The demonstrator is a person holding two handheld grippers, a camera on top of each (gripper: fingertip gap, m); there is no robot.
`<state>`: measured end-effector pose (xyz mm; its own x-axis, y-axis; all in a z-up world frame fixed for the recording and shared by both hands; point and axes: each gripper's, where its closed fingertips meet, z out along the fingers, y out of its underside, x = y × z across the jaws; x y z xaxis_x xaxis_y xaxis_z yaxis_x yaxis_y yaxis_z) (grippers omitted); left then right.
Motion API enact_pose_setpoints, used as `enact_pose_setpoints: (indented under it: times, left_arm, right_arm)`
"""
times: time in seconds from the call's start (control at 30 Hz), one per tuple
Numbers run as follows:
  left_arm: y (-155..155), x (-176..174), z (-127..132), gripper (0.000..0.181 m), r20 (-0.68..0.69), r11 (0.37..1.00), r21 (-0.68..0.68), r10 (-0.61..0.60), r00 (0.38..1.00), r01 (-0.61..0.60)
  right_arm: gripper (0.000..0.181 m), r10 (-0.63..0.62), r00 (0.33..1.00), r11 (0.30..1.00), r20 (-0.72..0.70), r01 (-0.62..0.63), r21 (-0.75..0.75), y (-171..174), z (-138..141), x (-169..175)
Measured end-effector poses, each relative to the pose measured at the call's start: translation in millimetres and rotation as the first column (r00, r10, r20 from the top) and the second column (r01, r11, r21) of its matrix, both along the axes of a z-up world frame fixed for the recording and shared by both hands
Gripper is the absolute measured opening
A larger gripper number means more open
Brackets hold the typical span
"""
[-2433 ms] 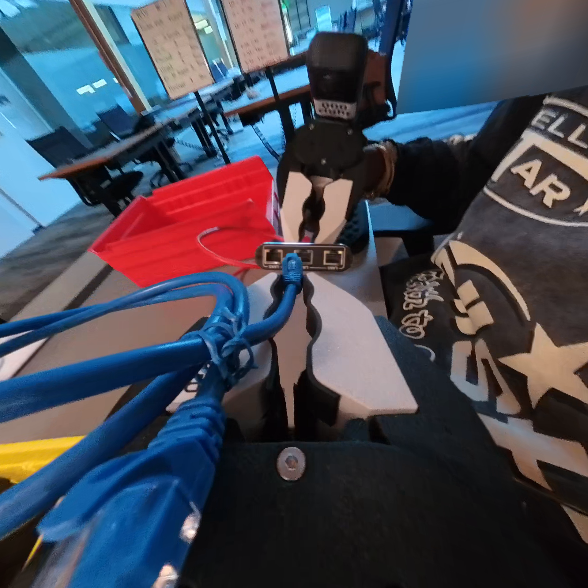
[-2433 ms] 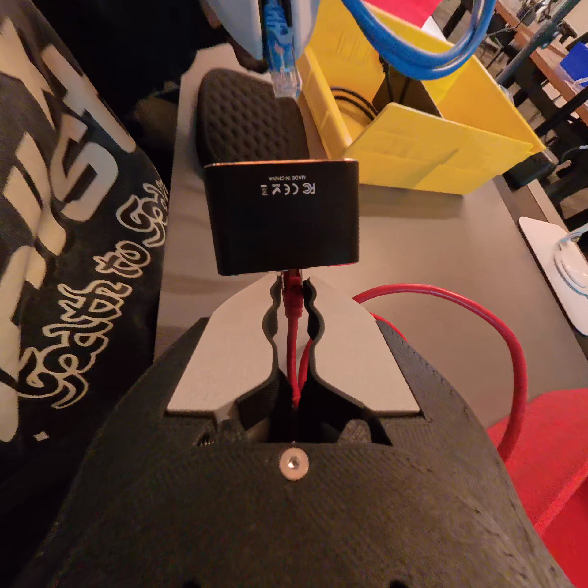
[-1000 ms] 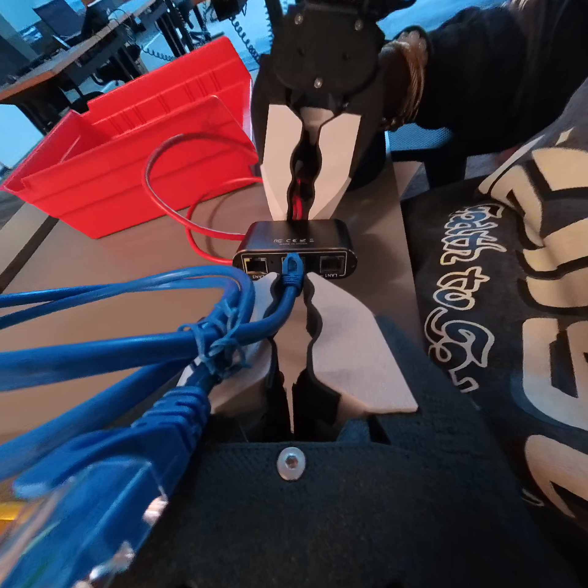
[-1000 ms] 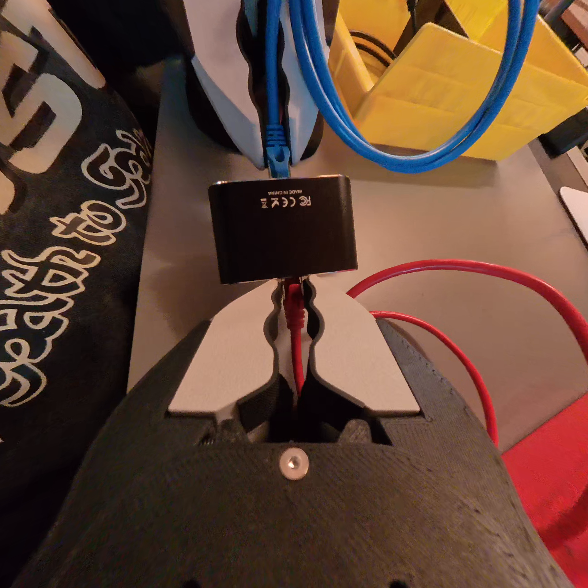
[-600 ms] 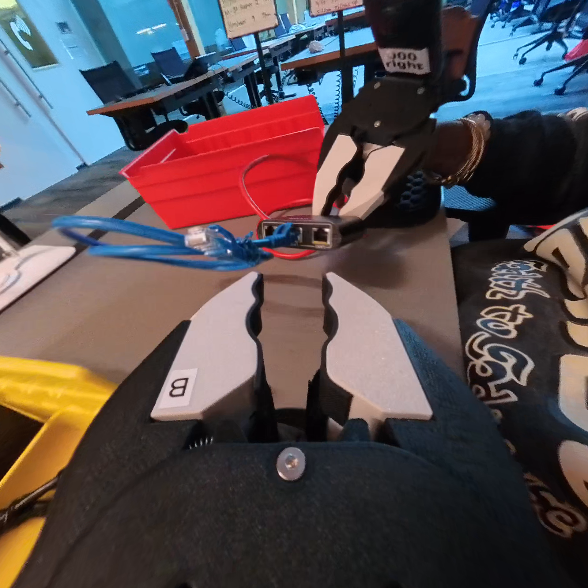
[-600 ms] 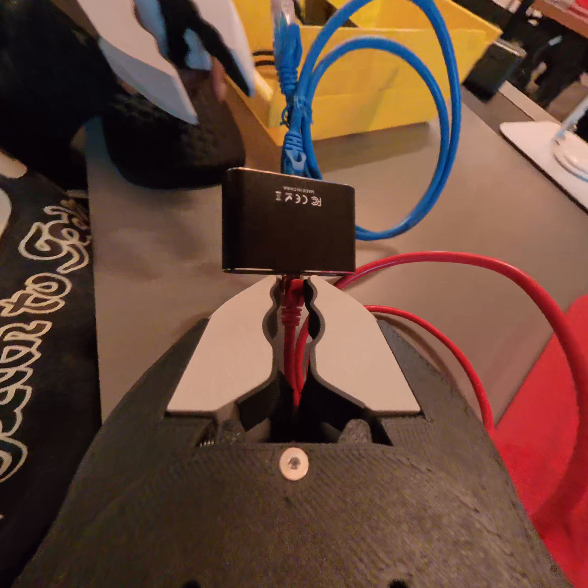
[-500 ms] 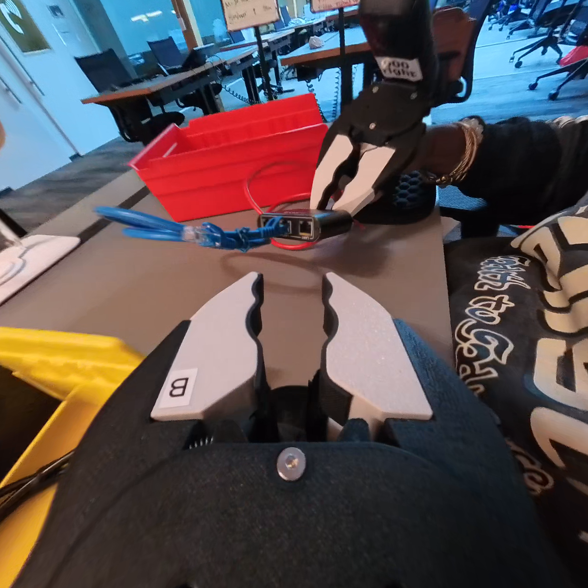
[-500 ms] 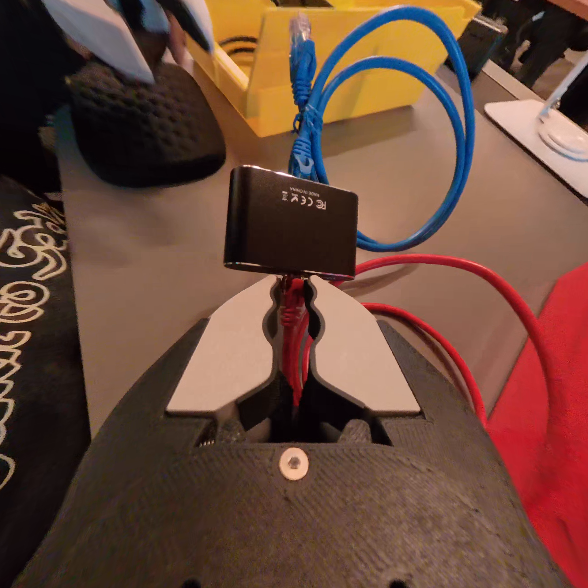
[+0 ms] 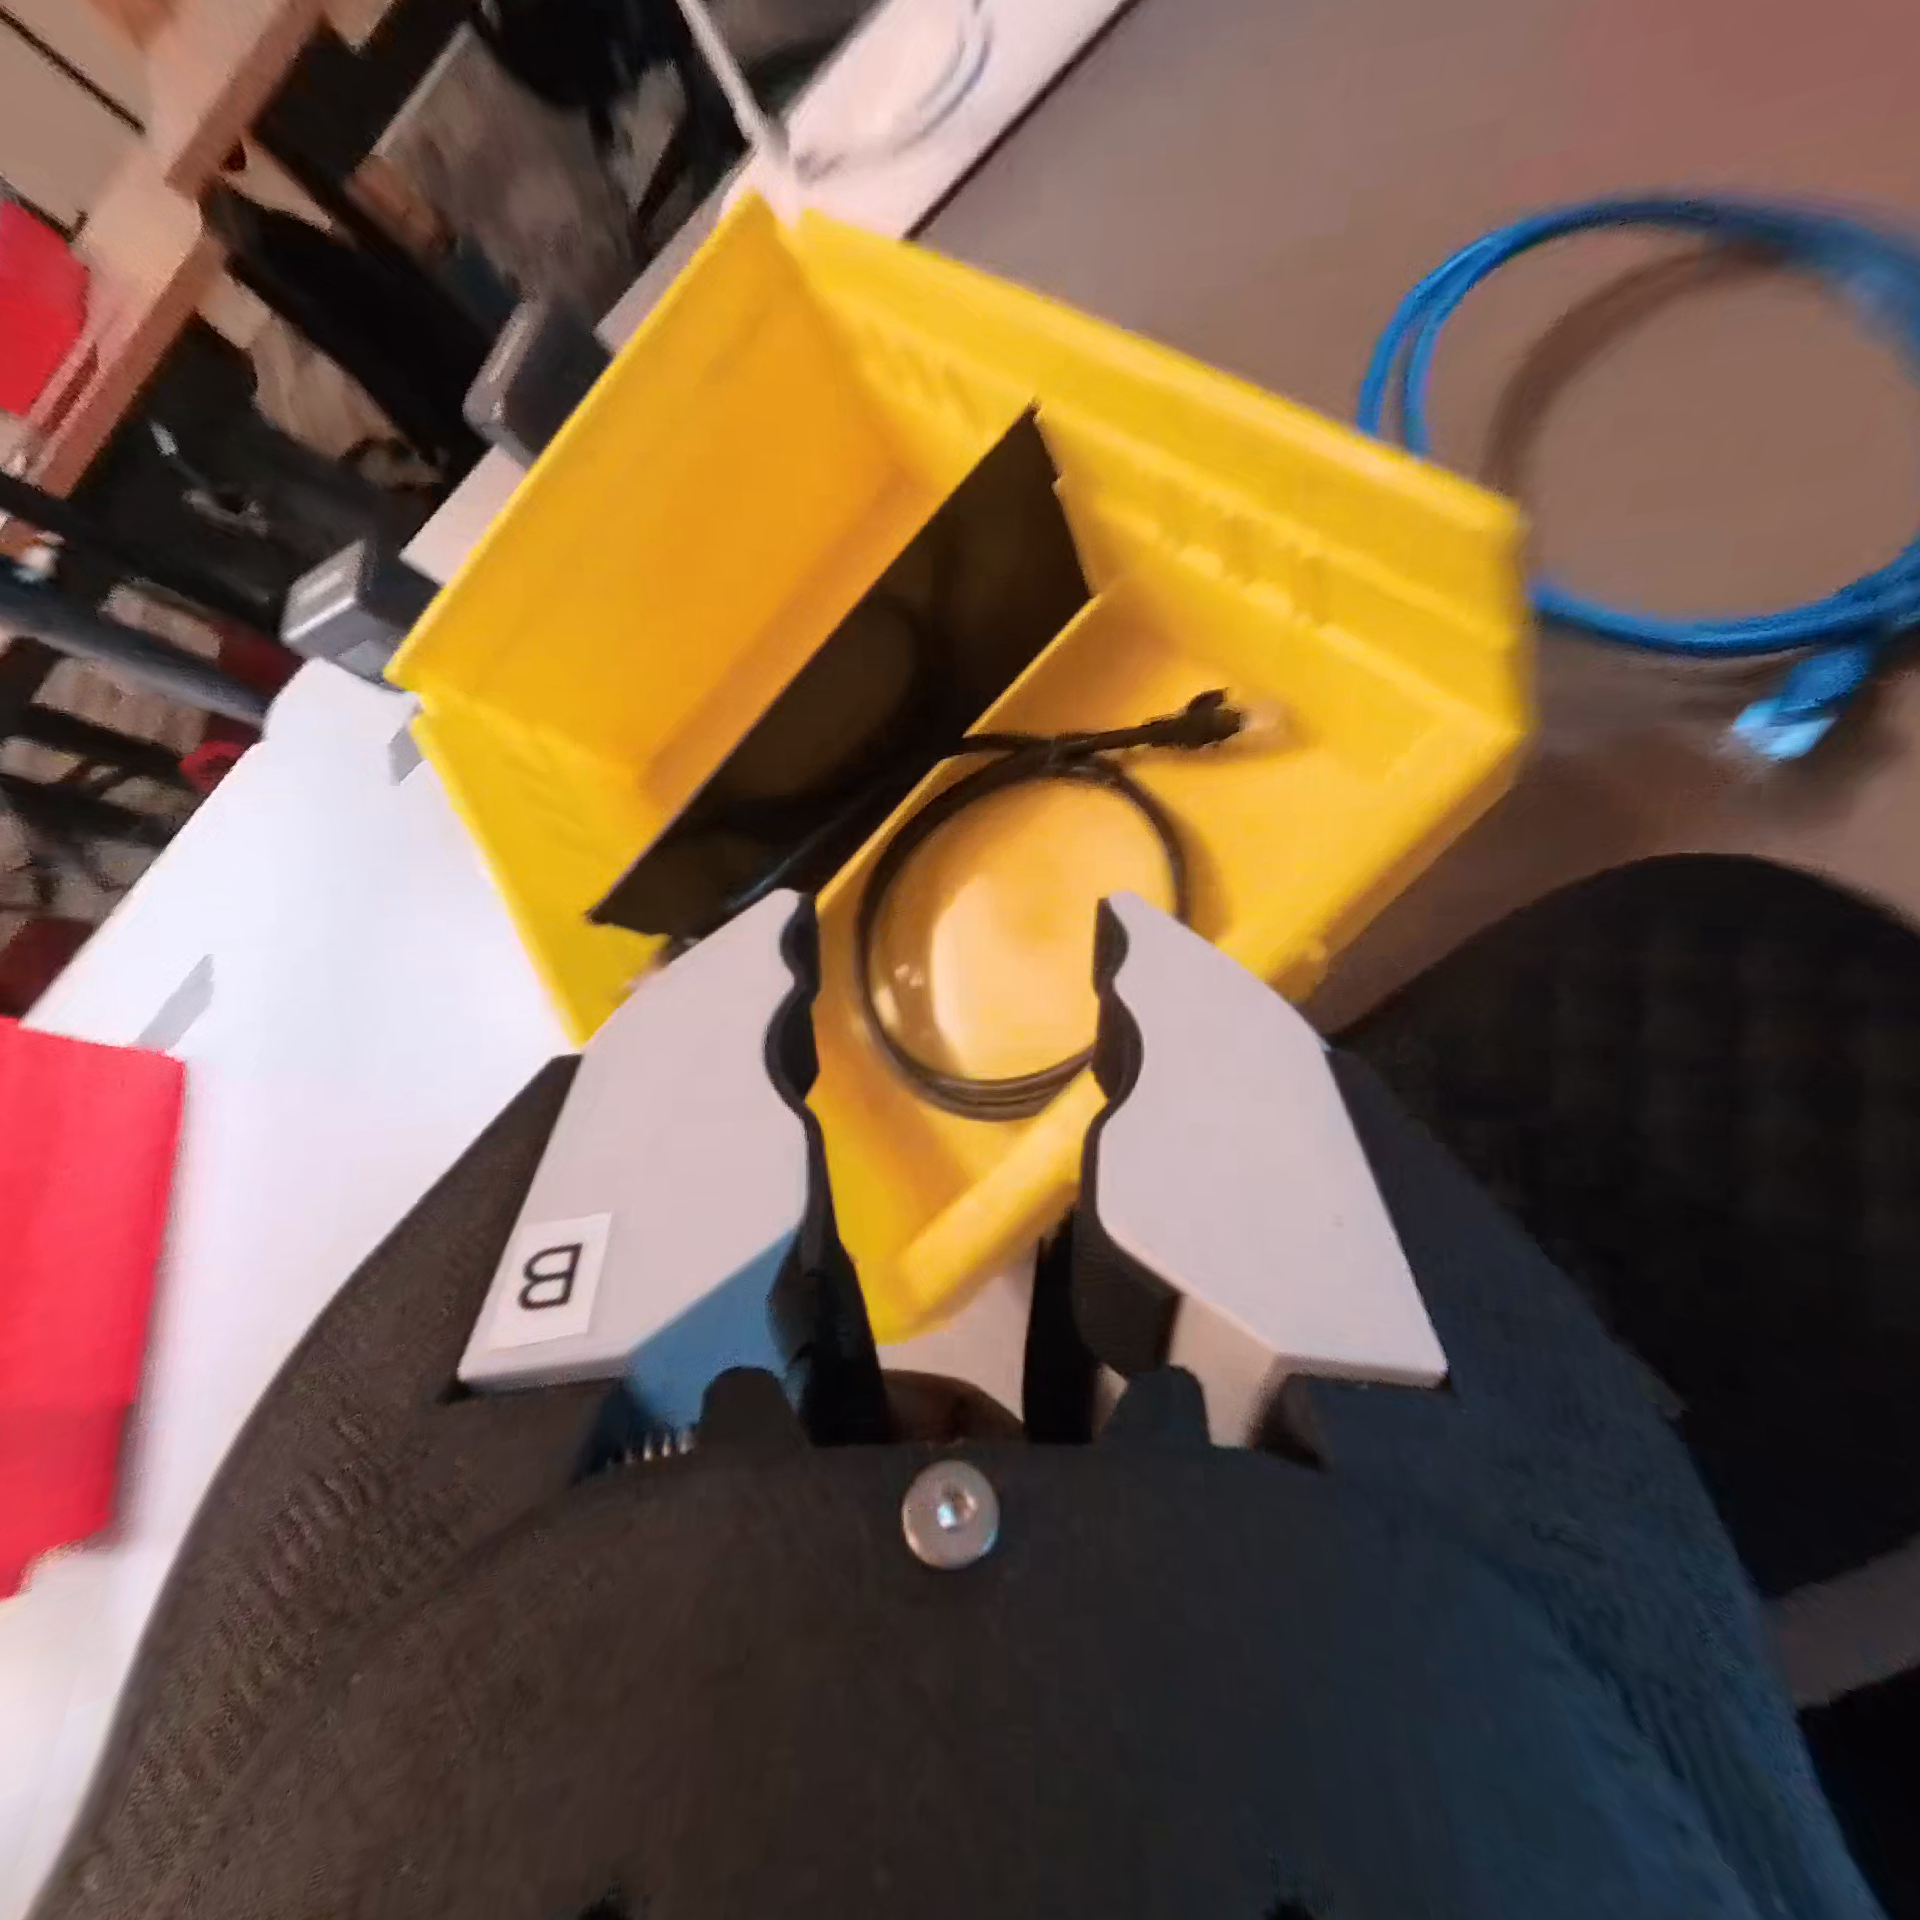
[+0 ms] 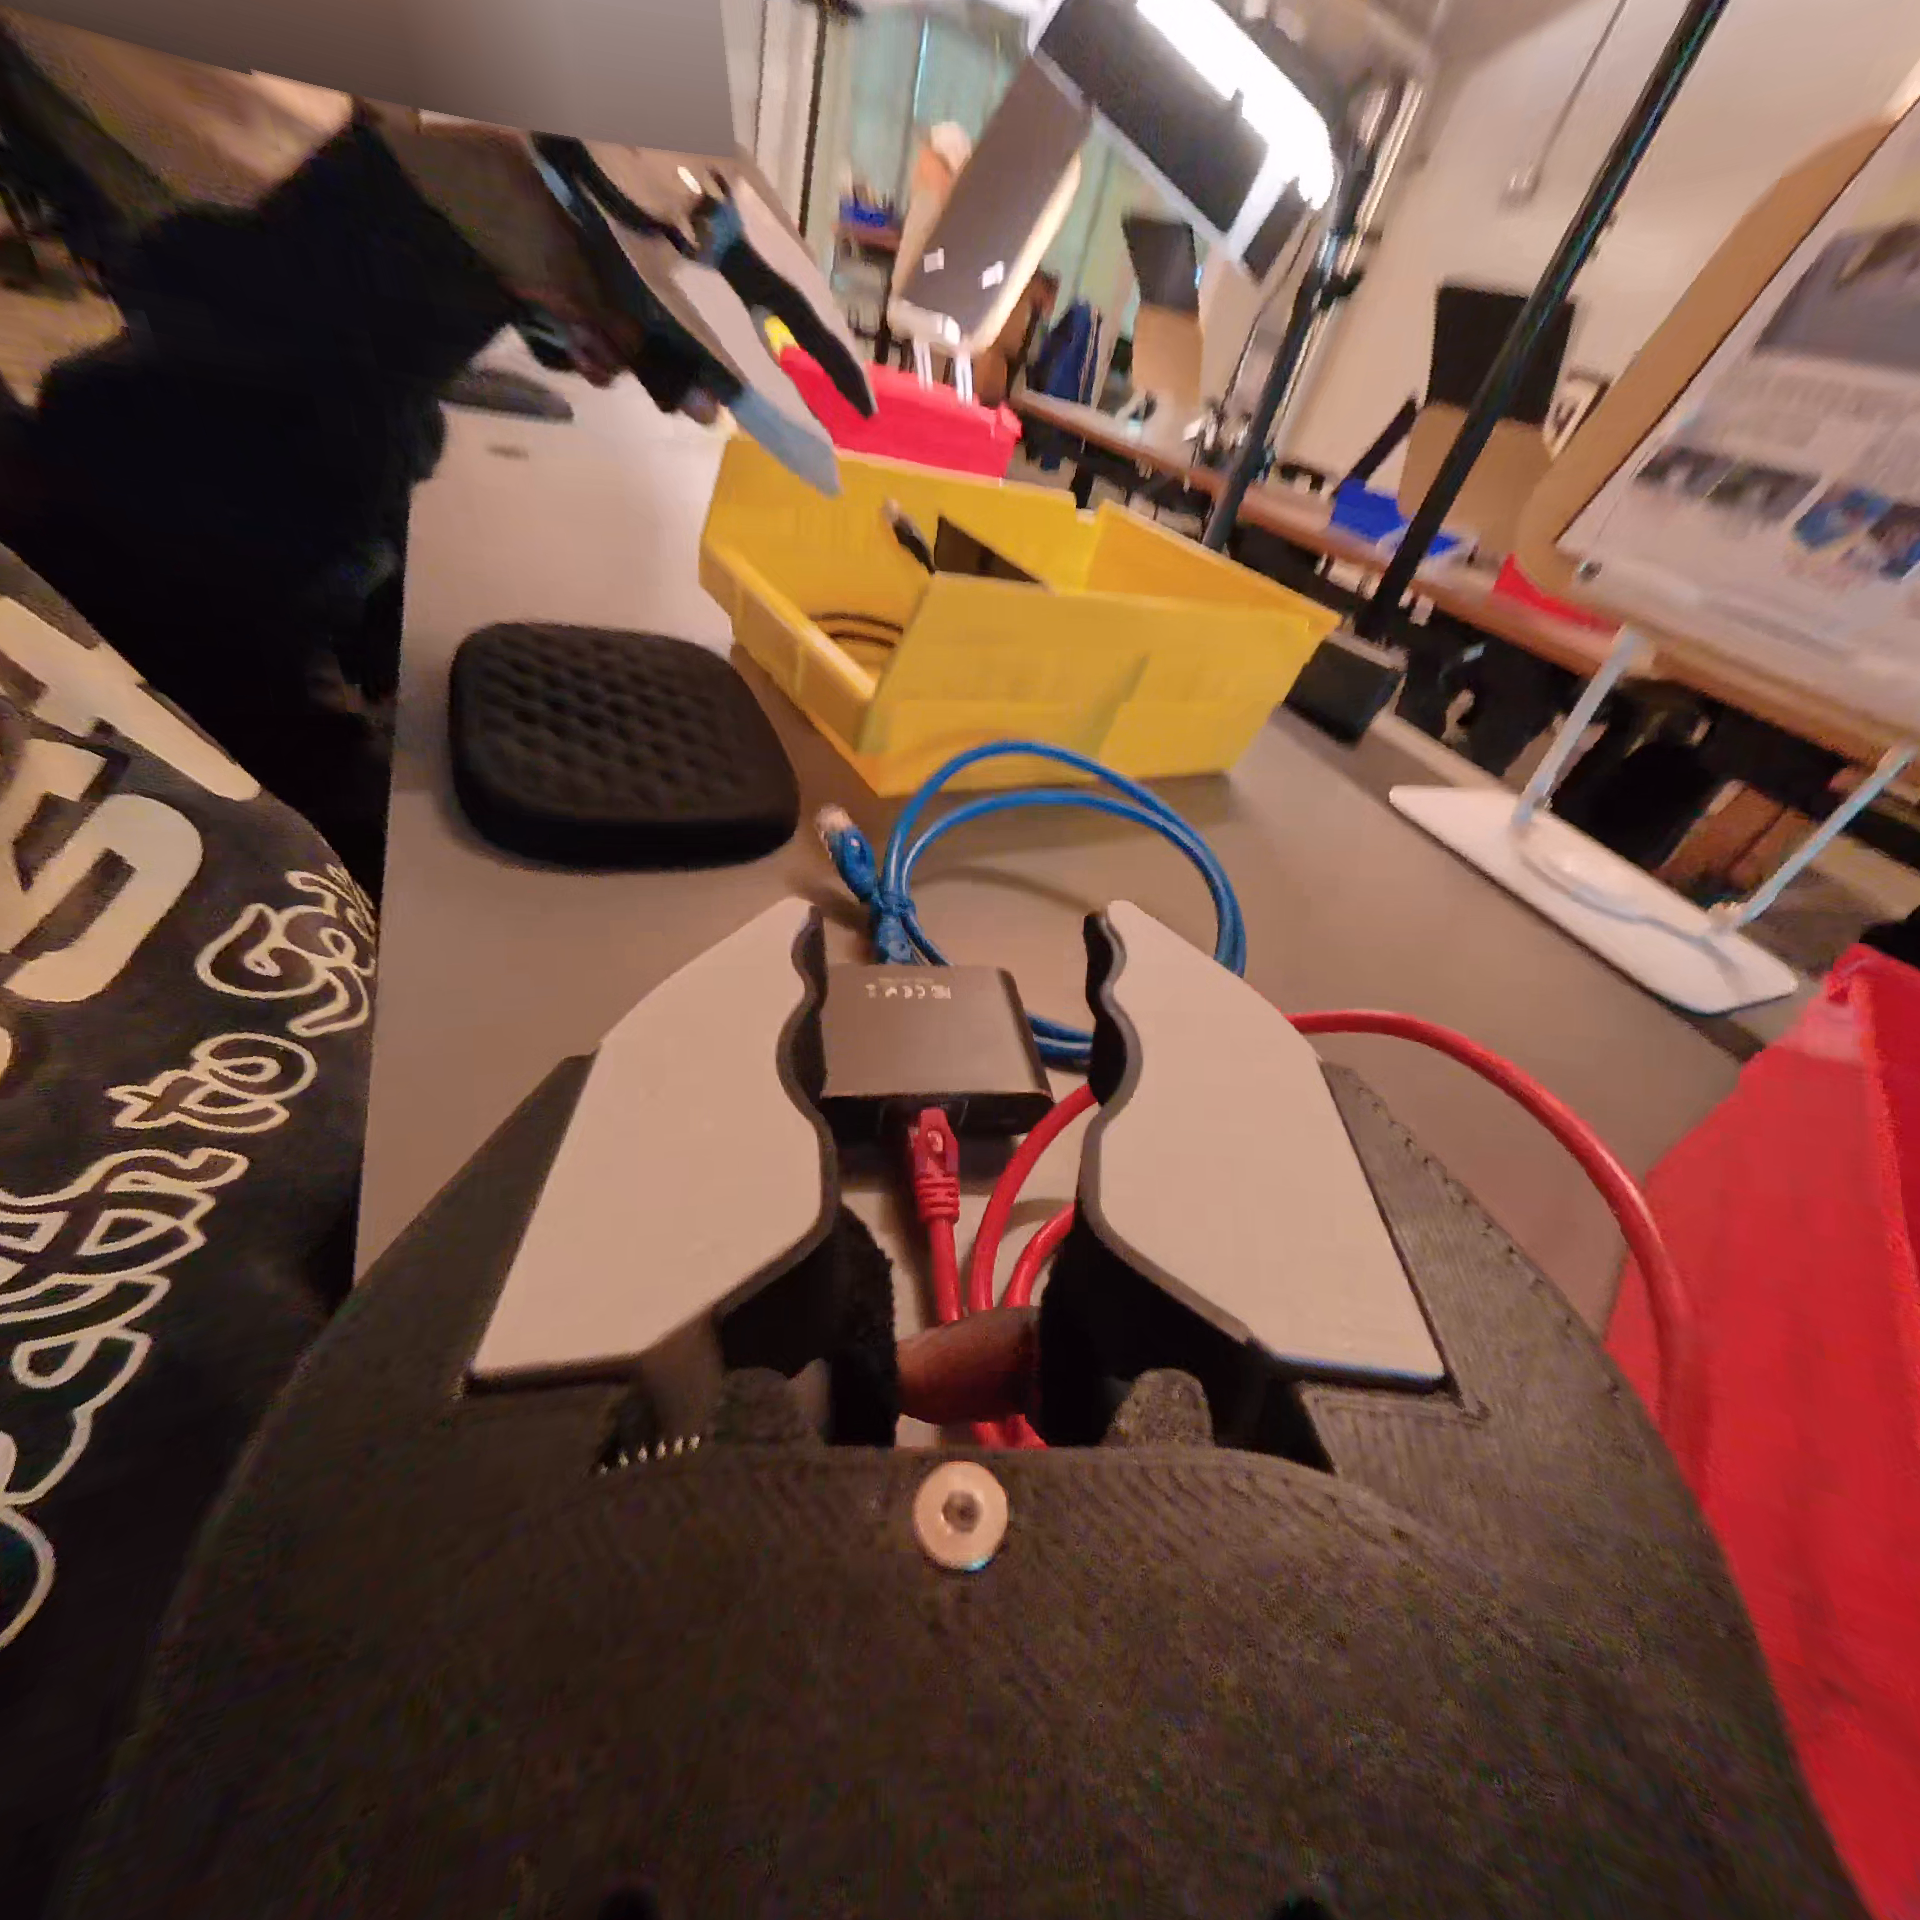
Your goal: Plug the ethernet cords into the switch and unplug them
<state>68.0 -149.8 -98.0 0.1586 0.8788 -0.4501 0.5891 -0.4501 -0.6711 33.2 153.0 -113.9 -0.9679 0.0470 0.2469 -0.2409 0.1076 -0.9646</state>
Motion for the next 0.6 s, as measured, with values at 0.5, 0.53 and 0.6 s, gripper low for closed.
enact_pose_setpoints:
  times: [0.5, 0.53, 0.6]
  left_arm:
    - [-73, -55, -84, 0.06, 0.491, 0.942, -0.334, 0.152, 0.858, 0.024]
    - [-79, -56, -87, 0.06, 0.499, 0.935, -0.354, 0.17, 0.85, 0.02]
    - [-89, -54, -90, 0.055, 0.513, 0.913, -0.407, 0.222, 0.829, 0.007]
  right_arm:
    - [0.038, 0.001, 1.0, 0.994, -0.016, -0.003, -0.109, 9, 11, 2]
    - [0.038, 0.001, 1.0, 0.994, -0.018, -0.003, -0.107, 9, 11, 2]
    - [0.038, -0.001, 1.0, 0.994, -0.02, -0.001, -0.105, 9, 10, 2]
